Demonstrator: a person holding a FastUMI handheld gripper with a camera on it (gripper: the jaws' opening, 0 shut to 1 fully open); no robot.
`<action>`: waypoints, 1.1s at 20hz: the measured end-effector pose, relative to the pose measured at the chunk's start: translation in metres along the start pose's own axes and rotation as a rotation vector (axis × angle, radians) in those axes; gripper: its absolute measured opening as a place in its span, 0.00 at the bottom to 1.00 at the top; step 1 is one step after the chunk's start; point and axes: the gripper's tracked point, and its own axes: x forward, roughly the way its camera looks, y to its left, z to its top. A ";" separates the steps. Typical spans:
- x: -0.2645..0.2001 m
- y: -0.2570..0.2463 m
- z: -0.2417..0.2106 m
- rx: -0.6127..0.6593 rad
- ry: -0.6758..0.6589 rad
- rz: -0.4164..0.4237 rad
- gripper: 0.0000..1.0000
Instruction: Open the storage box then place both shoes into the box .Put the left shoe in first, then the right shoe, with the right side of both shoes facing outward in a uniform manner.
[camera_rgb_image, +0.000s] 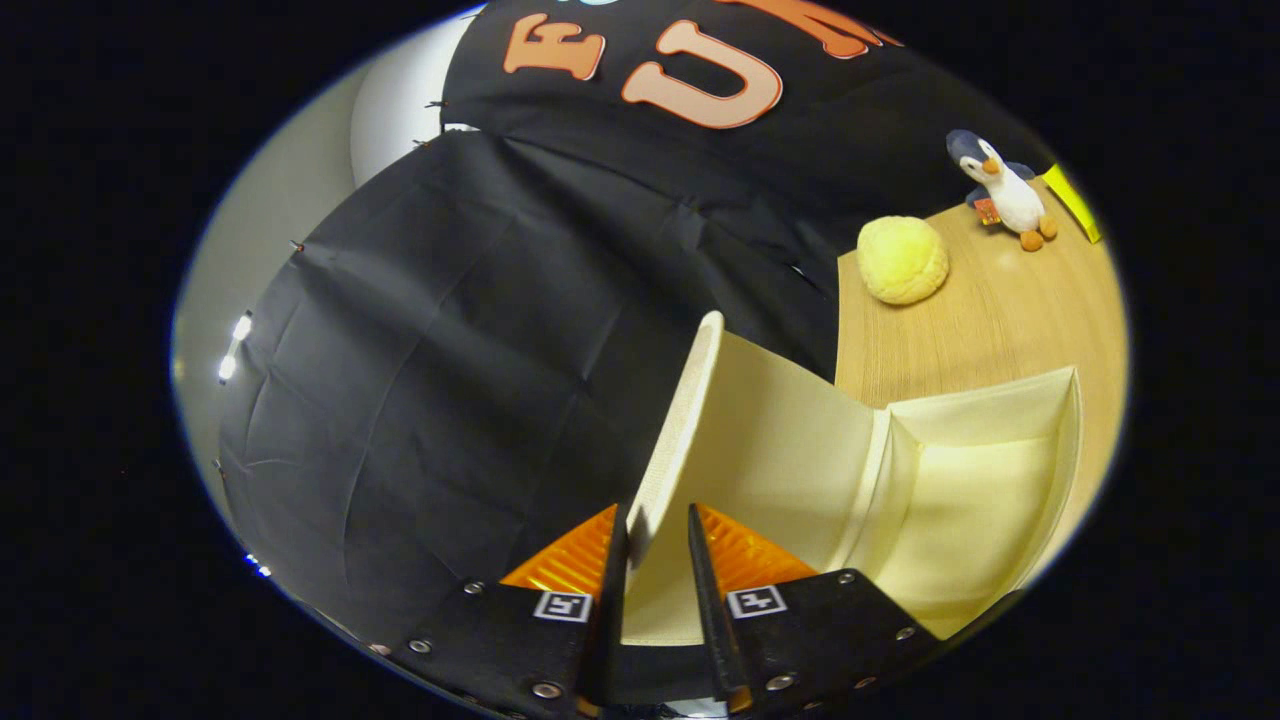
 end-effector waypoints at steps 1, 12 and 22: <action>-0.001 -0.004 -0.002 -0.007 -0.002 -0.021 0.52; -0.036 0.012 0.016 -0.063 -0.031 0.044 0.84; -0.142 -0.116 0.045 -0.233 -0.084 -0.142 0.84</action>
